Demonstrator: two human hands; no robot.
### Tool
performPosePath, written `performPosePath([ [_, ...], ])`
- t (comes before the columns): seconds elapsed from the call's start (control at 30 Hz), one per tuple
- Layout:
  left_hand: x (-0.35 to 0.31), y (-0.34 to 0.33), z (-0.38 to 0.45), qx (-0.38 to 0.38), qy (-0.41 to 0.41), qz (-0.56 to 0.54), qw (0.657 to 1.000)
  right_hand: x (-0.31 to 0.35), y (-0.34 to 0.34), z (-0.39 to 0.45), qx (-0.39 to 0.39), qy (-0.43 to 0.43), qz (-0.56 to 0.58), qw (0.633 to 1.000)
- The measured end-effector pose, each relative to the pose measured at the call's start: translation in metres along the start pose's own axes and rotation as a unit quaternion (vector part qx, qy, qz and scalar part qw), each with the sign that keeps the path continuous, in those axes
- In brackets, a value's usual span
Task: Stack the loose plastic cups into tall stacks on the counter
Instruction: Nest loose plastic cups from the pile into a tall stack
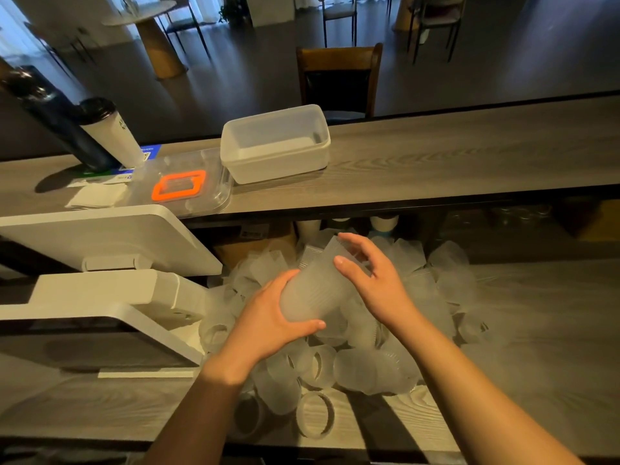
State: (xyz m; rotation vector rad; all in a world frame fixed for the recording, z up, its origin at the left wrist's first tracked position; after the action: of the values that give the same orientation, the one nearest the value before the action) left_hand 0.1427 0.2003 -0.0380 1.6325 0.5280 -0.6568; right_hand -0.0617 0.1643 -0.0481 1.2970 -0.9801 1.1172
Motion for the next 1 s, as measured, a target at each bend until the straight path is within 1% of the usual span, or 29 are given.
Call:
performPosePath([
  [0.27,-0.004,-0.004,0.005,0.025,-0.006,-0.006,1.0,-0.004,0.001,-0.002,-0.029,-0.056,0.016,0.998],
  [0.4,-0.009,-0.009,0.01,0.013,-0.007,-0.018,1.0,-0.002,-0.012,-0.008,-0.02,-0.06,0.01,0.998],
  [0.5,-0.011,-0.014,0.012,0.003,-0.004,-0.015,1.0,-0.001,-0.02,-0.013,0.001,-0.076,0.006,0.997],
  [0.6,-0.008,-0.019,0.014,0.006,0.026,-0.043,0.999,-0.004,-0.011,-0.008,0.039,-0.092,0.018,0.995],
  [0.67,-0.005,-0.021,0.017,-0.003,0.055,-0.074,0.996,-0.015,0.001,-0.001,0.013,-0.101,0.015,0.995],
  [0.73,-0.002,-0.022,0.021,-0.011,0.068,-0.09,0.994,-0.033,0.016,0.011,-0.045,-0.095,-0.032,0.994],
  [0.8,-0.003,-0.021,0.025,-0.015,0.069,-0.101,0.992,-0.052,0.03,0.023,-0.076,-0.092,-0.115,0.986],
  [0.9,-0.007,-0.018,0.027,-0.032,0.061,-0.127,0.99,-0.072,0.045,0.04,-0.072,-0.105,-0.216,0.968],
  [1.0,-0.008,-0.016,0.028,-0.043,0.05,-0.157,0.985,-0.085,0.05,0.056,-0.032,-0.113,-0.289,0.95],
])
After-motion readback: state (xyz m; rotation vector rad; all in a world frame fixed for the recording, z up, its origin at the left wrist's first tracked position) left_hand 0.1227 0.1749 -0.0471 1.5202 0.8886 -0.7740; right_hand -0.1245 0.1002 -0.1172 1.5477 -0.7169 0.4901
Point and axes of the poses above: each hand's wrist, its own z-axis towards the middle knuckle, its own y-axis out of the back of the hand, x = y × z, the point moved 2 cm from there along z, towards the middle knuckle, and after that the axes turned 3 degrees about -x, right-handed, at the moved point
